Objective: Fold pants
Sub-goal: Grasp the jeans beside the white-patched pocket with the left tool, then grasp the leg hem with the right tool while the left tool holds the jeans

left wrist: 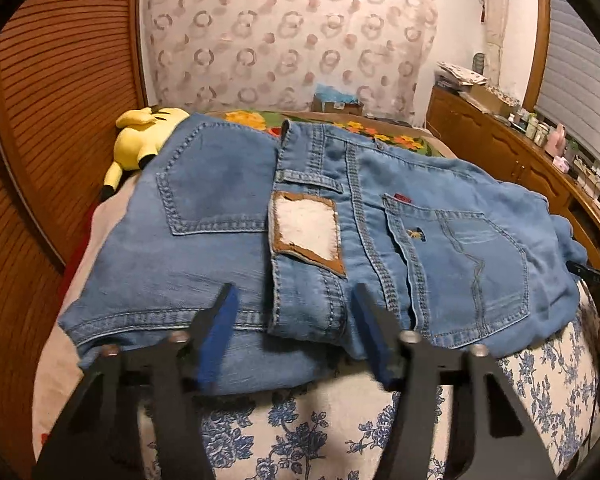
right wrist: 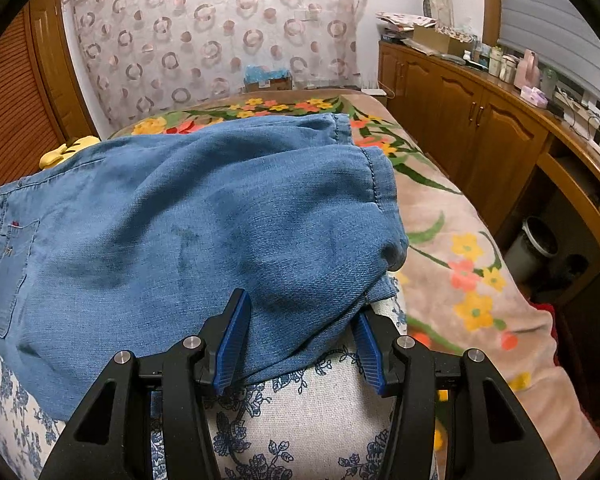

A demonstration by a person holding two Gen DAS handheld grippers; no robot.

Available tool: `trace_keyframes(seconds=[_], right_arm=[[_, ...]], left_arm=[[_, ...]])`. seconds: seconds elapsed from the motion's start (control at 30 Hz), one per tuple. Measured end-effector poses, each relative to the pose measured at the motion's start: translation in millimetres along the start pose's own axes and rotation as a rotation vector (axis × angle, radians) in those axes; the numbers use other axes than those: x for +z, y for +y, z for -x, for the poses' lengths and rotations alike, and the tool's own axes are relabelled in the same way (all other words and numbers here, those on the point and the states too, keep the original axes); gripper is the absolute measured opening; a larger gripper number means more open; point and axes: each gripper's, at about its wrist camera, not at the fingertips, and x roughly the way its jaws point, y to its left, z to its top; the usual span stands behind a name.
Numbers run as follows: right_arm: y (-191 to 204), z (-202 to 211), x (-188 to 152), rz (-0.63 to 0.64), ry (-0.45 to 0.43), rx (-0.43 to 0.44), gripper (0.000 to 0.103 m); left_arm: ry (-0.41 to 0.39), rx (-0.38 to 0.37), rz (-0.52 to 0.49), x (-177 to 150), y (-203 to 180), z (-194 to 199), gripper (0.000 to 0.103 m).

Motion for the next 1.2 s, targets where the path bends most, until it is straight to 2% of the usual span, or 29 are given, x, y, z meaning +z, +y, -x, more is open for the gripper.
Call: trace_keyframes(seconds=[0.3, 0.33, 0.37, 0.4, 0.47, 0.53, 0.7, 0.77, 0.83, 0.87, 1.03, 1.2], right_arm=[[0, 0, 0, 0.004, 0.001, -0.002, 0.053], [0, 1, 1, 0.004, 0.001, -0.001, 0.053], [-1, 1, 0, 0.002, 0.0, 0.0, 0.052], [0, 1, 1, 0.001, 0.0, -0.001, 0.05], [-2, 2, 1, -0.015, -0.004, 0.004, 0.044], [-5, 3, 2, -0.033, -0.007, 0.012, 0.04], [-5, 2, 1, -0.037, -0.008, 0.01, 0.039], [-5, 3, 1, -0.037, -0.008, 0.014, 0.033], [-6, 3, 1, -0.037, -0.01, 0.049, 0.007], [-7, 5, 1, -0.04, -0.018, 0.045, 0.005], [-4, 20, 3, 0.003, -0.067, 0.043, 0.003], [-5, 52, 15, 0.015, -0.154, 0.054, 0.003]], left_arm=[[0.024, 0.017, -0.019, -4, -5, -14, 0.052], [0.022, 0.018, -0.019, -3, -6, -13, 0.051], [0.014, 0.014, -0.014, -3, -6, -11, 0.04], [0.001, -0.006, -0.008, -2, -7, -8, 0.038], [-0.006, 0.001, -0.031, -1, -13, -6, 0.034], [-0.008, 0.002, -0.044, -1, -15, -5, 0.032], [-0.008, -0.013, -0.042, 1, -12, -5, 0.031], [0.003, -0.015, -0.039, 0, -9, -7, 0.028], [-0.004, -0.027, -0.031, 1, -7, -5, 0.022], [-0.017, -0.037, -0.027, 2, -8, 1, 0.021], [-0.082, -0.049, -0.057, 10, -19, 29, 0.02], [-0.152, -0.072, -0.058, 17, -26, 57, 0.019]])
